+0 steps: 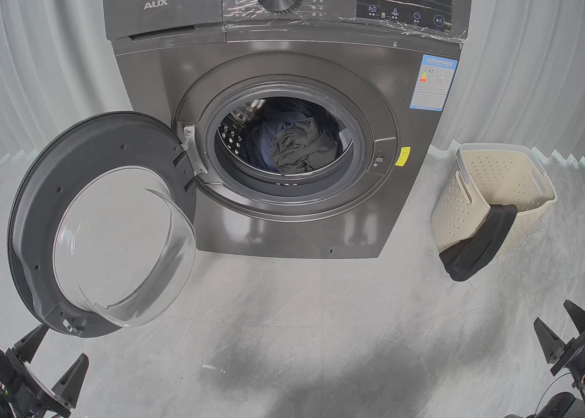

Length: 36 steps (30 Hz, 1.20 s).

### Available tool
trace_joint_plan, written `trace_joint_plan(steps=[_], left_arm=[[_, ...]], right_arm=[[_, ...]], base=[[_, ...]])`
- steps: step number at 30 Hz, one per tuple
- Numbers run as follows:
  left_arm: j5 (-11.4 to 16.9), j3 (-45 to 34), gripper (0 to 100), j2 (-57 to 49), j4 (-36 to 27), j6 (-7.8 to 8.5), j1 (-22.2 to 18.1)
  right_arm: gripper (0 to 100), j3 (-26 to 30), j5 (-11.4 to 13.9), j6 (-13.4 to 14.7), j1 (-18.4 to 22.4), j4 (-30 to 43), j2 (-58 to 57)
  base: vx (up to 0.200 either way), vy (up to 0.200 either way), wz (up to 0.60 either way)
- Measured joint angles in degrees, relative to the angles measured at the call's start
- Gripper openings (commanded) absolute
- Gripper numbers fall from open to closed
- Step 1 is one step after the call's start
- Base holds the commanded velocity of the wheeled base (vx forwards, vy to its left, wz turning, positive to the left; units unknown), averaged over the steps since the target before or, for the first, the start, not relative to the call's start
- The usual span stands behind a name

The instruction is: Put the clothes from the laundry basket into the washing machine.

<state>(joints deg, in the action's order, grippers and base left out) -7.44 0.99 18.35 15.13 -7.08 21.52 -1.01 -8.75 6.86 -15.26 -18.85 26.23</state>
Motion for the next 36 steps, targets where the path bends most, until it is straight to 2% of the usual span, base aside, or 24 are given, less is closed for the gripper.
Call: trace_joint_plan(steps=[5, 7, 12, 14, 18, 24, 30, 36], left_arm=[[5.8, 0.0, 100, -7.1, -8.3, 2.02, -5.3], [6.9, 0.0, 100, -9.2, -10.1, 2.49, -6.8], [7.2, 0.0, 100, -11.9, -10.8, 3.04, -9.0], [6.7, 0.0, 100, -12.5, -10.8, 3.28, -10.1], [6.1, 0.0, 100, -13.3, -11.0, 3.52, -14.0], [8.9, 0.0, 100, -15.7, -11.3, 4.95, -20.8], [7.9, 0.0, 100, -17.1, -17.1, 6.6, -21.5], [8.0, 0.0, 100, -17.5, -15.5, 6.64, -21.4]], right_arm=[[100, 0.0, 1.6, -0.8, 3.2, 4.1, -7.4], [100, 0.0, 3.0, -1.9, 5.5, 5.2, -9.9], [100, 0.0, 8.0, -3.6, 10.1, 12.0, -16.3], [100, 0.0, 9.0, -4.4, 11.7, 16.1, -19.0], [100, 0.0, 8.1, -5.5, 13.5, 18.5, -22.5], [100, 0.0, 7.1, -5.4, 14.5, 18.8, -24.6], [100, 0.0, 6.9, -5.9, 14.9, 19.0, -25.3], [100, 0.0, 6.8, -6.1, 14.9, 19.0, -25.5]], base=[[0.0, 0.0, 0.0], [0.0, -0.1, 0.0], [0.0, -0.2, 0.0], [0.0, -0.2, 0.0], [0.0, -0.05, 0.0], [0.0, 0.0, 0.0], [0.0, 0.0, 0.0], [0.0, -0.2, 0.0]])
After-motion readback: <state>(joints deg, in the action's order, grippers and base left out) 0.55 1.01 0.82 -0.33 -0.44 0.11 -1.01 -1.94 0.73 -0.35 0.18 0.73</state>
